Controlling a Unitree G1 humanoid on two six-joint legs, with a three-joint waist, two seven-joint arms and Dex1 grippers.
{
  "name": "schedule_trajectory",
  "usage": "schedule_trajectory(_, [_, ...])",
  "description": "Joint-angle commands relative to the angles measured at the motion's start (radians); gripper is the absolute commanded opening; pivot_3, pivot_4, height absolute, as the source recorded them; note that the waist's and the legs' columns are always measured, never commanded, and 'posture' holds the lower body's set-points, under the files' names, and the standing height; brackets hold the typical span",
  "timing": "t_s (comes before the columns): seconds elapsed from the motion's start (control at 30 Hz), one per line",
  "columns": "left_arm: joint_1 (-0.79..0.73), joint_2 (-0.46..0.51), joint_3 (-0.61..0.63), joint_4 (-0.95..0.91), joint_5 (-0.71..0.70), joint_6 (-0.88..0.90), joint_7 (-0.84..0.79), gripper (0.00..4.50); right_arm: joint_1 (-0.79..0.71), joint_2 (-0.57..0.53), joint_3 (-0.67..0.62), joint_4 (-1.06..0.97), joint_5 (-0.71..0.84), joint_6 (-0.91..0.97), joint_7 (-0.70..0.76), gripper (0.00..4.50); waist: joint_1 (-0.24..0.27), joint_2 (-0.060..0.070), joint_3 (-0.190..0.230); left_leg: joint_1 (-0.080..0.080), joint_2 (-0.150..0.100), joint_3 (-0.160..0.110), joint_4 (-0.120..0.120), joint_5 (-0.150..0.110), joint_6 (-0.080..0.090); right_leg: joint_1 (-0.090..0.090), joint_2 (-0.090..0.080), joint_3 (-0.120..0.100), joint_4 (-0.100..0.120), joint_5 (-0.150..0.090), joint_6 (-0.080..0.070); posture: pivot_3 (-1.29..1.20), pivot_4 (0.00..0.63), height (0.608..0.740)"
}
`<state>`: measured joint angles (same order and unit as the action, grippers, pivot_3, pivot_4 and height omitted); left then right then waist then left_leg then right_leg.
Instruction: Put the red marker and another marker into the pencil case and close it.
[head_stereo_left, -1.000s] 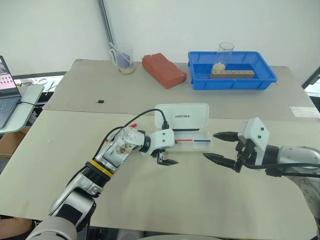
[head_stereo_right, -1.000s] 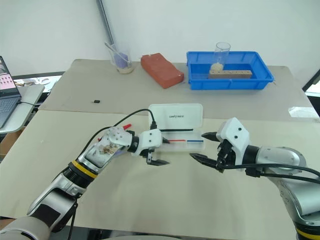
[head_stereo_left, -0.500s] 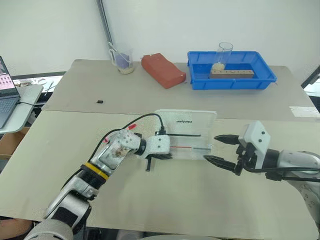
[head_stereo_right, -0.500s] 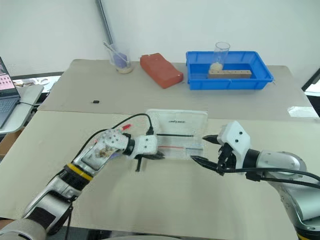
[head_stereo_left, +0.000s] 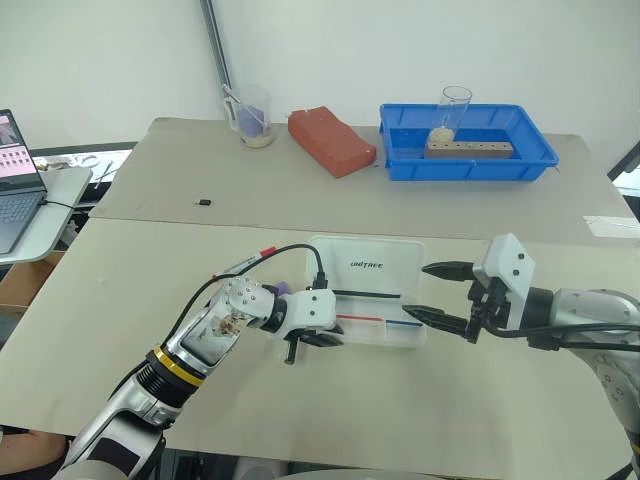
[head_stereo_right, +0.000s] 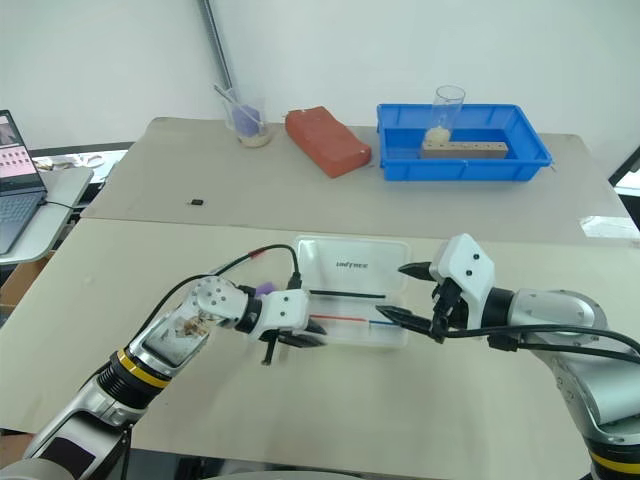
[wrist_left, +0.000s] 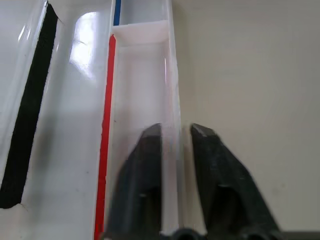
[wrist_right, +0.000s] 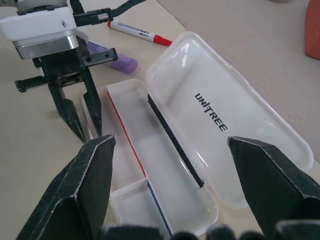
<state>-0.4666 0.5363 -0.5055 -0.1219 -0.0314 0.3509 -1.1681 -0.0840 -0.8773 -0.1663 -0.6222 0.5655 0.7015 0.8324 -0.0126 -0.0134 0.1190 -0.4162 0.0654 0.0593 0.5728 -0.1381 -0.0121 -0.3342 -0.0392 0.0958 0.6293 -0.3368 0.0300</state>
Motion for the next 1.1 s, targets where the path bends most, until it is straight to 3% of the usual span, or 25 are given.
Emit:
schedule_trajectory(0.03, [-0.005, 0.012, 0.040, -0.066, -0.040, 0.036, -0.008, 2.60, -0.035, -0.019, -0.004, -0.001, 0.010, -0.001, 0.012, 3.95, -0.001, 0.000, 0.000, 0.000, 0.000, 0.000, 0.000, 0.000, 0.000, 0.000, 0.000, 0.000, 0.000, 0.000, 0.000, 0.00, 0.150, 0.740])
schedule_trajectory(0.17, [-0.018, 0.031, 0.069, -0.125, -0.106, 0.130, -0.038, 4.46, -0.078, -0.023, 0.005, 0.018, 0.017, 0.009, 0.019, 3.95, -0.001, 0.000, 0.000, 0.000, 0.000, 0.000, 0.000, 0.000, 0.000, 0.000, 0.000, 0.000, 0.000, 0.000, 0.000, 0.00, 0.150, 0.740])
schedule_trajectory(0.63, [-0.096, 0.072, 0.143, -0.145, -0.250, 0.258, -0.095, 4.46, -0.123, -0.012, 0.045, 0.039, 0.015, 0.022, 0.004, 3.95, 0.000, 0.000, 0.000, 0.000, 0.000, 0.000, 0.000, 0.000, 0.000, 0.000, 0.000, 0.000, 0.000, 0.000, 0.000, 0.00, 0.150, 0.740])
schedule_trajectory(0.87, [-0.173, 0.107, 0.208, -0.142, -0.320, 0.289, -0.118, 4.46, -0.171, 0.139, 0.155, 0.147, -0.082, 0.023, -0.147, 3.95, -0.004, 0.000, 0.000, 0.000, 0.001, 0.000, 0.000, 0.000, 0.000, -0.001, 0.002, 0.000, 0.001, 0.000, 0.000, 0.00, 0.150, 0.740])
schedule_trajectory(0.97, [-0.198, 0.140, 0.239, -0.144, -0.345, 0.291, -0.135, 4.50, -0.136, 0.162, 0.206, 0.175, -0.113, 0.008, -0.143, 3.15, -0.001, 0.001, 0.000, 0.000, 0.001, 0.000, 0.000, 0.000, 0.000, -0.001, 0.002, 0.000, 0.001, 0.000, 0.000, 0.00, 0.150, 0.740])
schedule_trajectory(1.1, [-0.215, 0.183, 0.264, -0.144, -0.358, 0.300, -0.140, 4.50, -0.082, 0.143, 0.274, 0.177, -0.161, -0.016, -0.103, 1.73, 0.001, 0.002, -0.001, 0.000, 0.001, 0.000, 0.000, 0.000, 0.000, -0.001, 0.002, 0.000, 0.001, 0.000, 0.000, 0.00, 0.150, 0.740])
